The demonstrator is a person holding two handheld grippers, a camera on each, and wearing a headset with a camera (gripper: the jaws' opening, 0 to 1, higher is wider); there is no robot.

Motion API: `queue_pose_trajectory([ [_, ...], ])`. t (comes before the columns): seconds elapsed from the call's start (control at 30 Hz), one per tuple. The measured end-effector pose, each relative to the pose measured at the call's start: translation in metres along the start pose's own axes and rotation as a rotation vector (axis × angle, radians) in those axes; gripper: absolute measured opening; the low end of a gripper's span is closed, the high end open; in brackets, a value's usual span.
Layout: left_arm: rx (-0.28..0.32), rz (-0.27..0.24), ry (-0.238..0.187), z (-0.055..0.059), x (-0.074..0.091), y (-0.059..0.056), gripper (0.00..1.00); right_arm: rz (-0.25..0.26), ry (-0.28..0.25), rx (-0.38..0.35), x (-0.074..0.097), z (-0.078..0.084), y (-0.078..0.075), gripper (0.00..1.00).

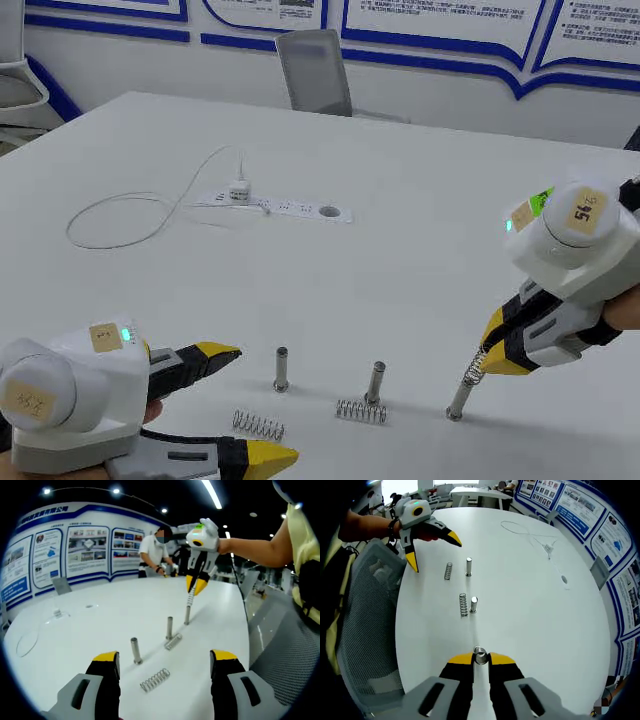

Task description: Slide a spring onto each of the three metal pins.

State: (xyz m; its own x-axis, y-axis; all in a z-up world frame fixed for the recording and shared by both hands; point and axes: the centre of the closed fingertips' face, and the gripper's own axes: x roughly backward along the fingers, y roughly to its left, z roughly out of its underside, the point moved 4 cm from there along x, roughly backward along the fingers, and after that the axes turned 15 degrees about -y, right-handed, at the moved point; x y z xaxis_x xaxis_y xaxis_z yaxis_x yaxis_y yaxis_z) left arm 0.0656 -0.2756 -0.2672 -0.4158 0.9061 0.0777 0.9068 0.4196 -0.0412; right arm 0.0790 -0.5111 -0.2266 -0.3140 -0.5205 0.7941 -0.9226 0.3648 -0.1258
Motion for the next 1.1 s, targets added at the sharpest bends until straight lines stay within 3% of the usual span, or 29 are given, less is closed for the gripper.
queue_pose_trajectory([
  [0.67,-0.002,-0.007,0.008,0.0,0.002,0.0,0.74,-0.022,0.065,-0.007,-0.033,0.018,0.0,0.12],
  [1.1,0.001,-0.014,0.013,0.001,0.004,-0.001,0.74,-0.029,0.073,-0.035,-0.048,0.029,0.002,0.12],
])
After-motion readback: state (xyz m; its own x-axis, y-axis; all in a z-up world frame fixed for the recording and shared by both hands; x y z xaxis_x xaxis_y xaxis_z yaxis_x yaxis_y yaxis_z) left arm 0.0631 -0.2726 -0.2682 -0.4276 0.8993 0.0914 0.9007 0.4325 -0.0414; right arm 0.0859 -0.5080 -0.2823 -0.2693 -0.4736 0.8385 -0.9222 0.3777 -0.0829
